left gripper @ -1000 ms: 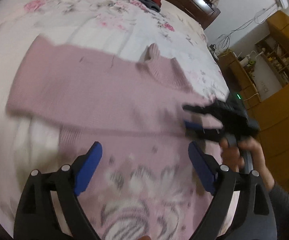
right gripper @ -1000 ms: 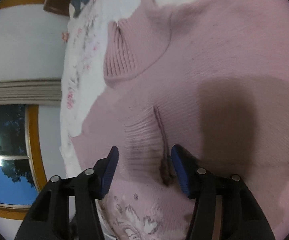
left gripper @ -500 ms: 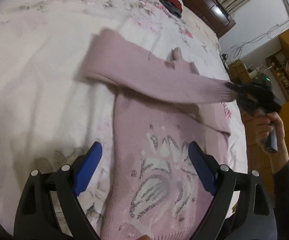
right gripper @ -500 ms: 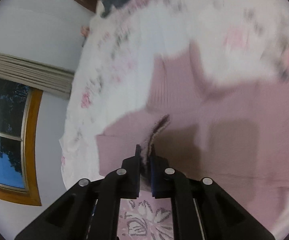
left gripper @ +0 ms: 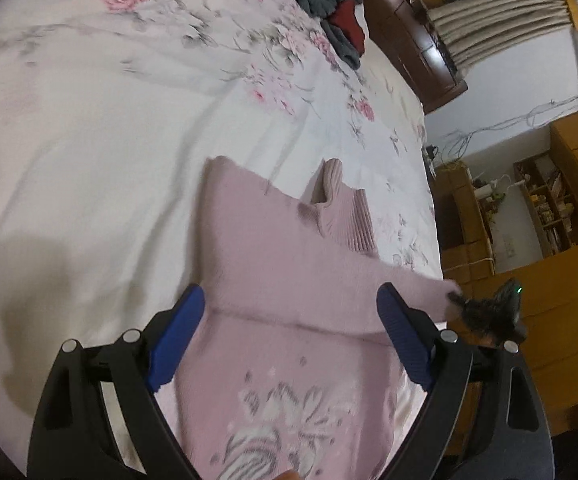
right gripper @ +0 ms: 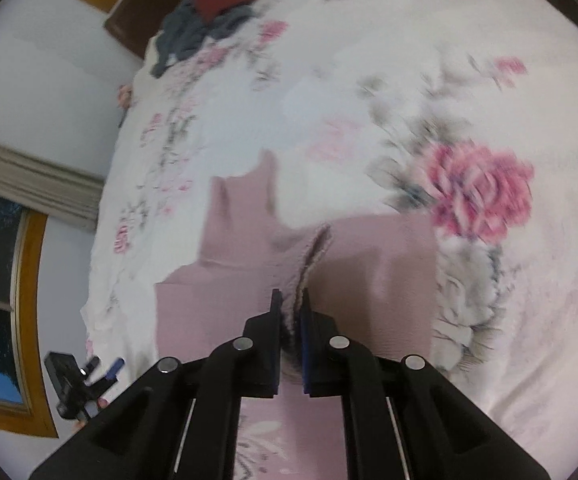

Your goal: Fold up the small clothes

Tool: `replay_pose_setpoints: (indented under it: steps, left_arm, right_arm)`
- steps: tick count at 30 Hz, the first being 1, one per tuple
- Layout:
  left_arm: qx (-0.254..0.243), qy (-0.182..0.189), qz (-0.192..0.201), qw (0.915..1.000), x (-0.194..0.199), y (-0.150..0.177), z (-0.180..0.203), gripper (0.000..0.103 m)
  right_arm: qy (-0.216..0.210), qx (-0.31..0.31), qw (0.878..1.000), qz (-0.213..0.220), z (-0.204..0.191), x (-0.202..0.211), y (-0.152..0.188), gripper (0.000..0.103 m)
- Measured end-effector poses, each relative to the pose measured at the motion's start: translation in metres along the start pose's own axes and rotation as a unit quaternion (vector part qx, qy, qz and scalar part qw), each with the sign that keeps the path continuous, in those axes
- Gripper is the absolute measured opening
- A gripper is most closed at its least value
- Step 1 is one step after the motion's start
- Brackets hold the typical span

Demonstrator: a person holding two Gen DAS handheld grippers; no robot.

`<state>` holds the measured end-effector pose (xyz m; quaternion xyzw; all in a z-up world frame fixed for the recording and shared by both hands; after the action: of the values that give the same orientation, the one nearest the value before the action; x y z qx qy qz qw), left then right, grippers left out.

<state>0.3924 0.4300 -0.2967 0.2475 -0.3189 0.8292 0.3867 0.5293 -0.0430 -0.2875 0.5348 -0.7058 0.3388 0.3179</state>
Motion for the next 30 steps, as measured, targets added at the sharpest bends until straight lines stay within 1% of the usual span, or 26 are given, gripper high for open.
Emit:
replay_pose_setpoints:
  steps: [4,8,11,14,16,17,18,19,20,21,22,23,24,25,26,27,28,29,30]
  left_arm:
    - [-0.022,-0.012,-0.024,0.9994,-0.035,-0.012,0.007,0.087]
    - [-0.041,-0.020,-0.049,0.9977,-0.070,-0.014,0.010,0.086]
    - [-0.047,-0.029,-0.060,0.9966,-0.086,-0.014,0.006,0.086]
    - [-0.047,-0.044,-0.069,0.9955,-0.101,-0.015,-0.006,0.086]
    - [-0.042,-0.049,-0.082,0.9945,-0.109,-0.015,-0.015,0.086]
    - [-0.039,-0.054,-0.091,0.9936,-0.115,-0.014,-0.021,0.085]
    - [-0.038,-0.063,-0.099,0.9924,-0.119,-0.012,-0.027,0.082]
    - [-0.039,-0.068,-0.102,0.9918,-0.119,-0.012,-0.029,0.081]
    - [-0.038,-0.066,-0.101,0.9919,-0.117,-0.013,-0.027,0.081]
    - [-0.039,-0.052,-0.096,0.9933,-0.112,-0.015,-0.022,0.081]
    - [-0.043,-0.032,-0.088,0.9947,-0.107,-0.016,-0.016,0.082]
    - [-0.048,-0.019,-0.082,0.9953,-0.103,-0.016,-0.011,0.082]
    - [-0.059,-0.020,-0.075,0.9952,-0.100,-0.016,-0.010,0.082]
    - [-0.065,-0.036,-0.074,0.9944,-0.102,-0.015,-0.013,0.083]
    - [-0.064,-0.052,-0.083,0.9931,-0.108,-0.012,-0.021,0.083]
    - [-0.049,-0.053,-0.102,0.9922,-0.118,-0.007,-0.035,0.082]
    - [-0.043,-0.050,-0.105,0.9923,-0.121,-0.006,-0.041,0.079]
    - [-0.041,-0.051,-0.101,0.9927,-0.121,-0.006,-0.043,0.078]
    - [-0.039,-0.051,-0.100,0.9929,-0.119,-0.008,-0.041,0.078]
  right_arm:
    - [0.012,-0.026,0.999,-0.017,0.042,-0.029,0.006,0.007]
    - [0.007,-0.049,0.998,-0.026,0.075,-0.047,0.010,0.007]
    - [-0.006,-0.052,0.998,-0.030,0.088,-0.056,0.012,0.007]
    - [-0.019,-0.049,0.998,-0.035,0.095,-0.062,0.014,0.008]
    - [-0.026,-0.044,0.998,-0.036,0.100,-0.061,0.014,0.009]
    - [-0.037,-0.050,0.997,-0.035,0.103,-0.056,0.012,0.009]
    - [-0.045,-0.058,0.997,-0.023,0.107,-0.047,0.010,0.010]
    - [-0.048,-0.062,0.997,-0.001,0.110,-0.034,0.006,0.013]
    - [-0.059,-0.068,0.996,0.017,0.110,-0.022,0.005,0.014]
    - [-0.079,-0.073,0.994,0.025,0.107,-0.015,0.005,0.014]
    - [-0.102,-0.072,0.992,0.025,0.103,-0.009,0.008,0.014]
    - [-0.116,-0.054,0.992,0.020,0.095,-0.007,0.015,0.014]
    - [-0.120,-0.039,0.992,0.014,0.090,-0.009,0.021,0.014]
    - [-0.120,-0.032,0.992,-0.001,0.087,-0.017,0.027,0.014]
    - [-0.111,-0.031,0.993,-0.010,0.089,-0.025,0.031,0.014]
    - [-0.093,-0.032,0.995,-0.019,0.093,-0.034,0.035,0.013]
    - [-0.069,-0.034,0.997,-0.028,0.103,-0.046,0.039,0.009]
    - [-0.059,-0.034,0.997,-0.030,0.106,-0.051,0.040,0.000]
    - [-0.057,-0.032,0.998,-0.027,0.108,-0.050,0.040,0.000]
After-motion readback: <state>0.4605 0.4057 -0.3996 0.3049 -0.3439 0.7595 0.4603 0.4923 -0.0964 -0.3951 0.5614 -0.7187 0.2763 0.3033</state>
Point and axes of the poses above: each gripper's, at about its wrist camera, not at the fingertips, and x roughly against the way its jaws point, z to its right, y to its underside, the point moved 6 cm from there along -x, roughly the way its jaws point, and after that the axes turned 6 degrees about -x, right-handed, at the moved point
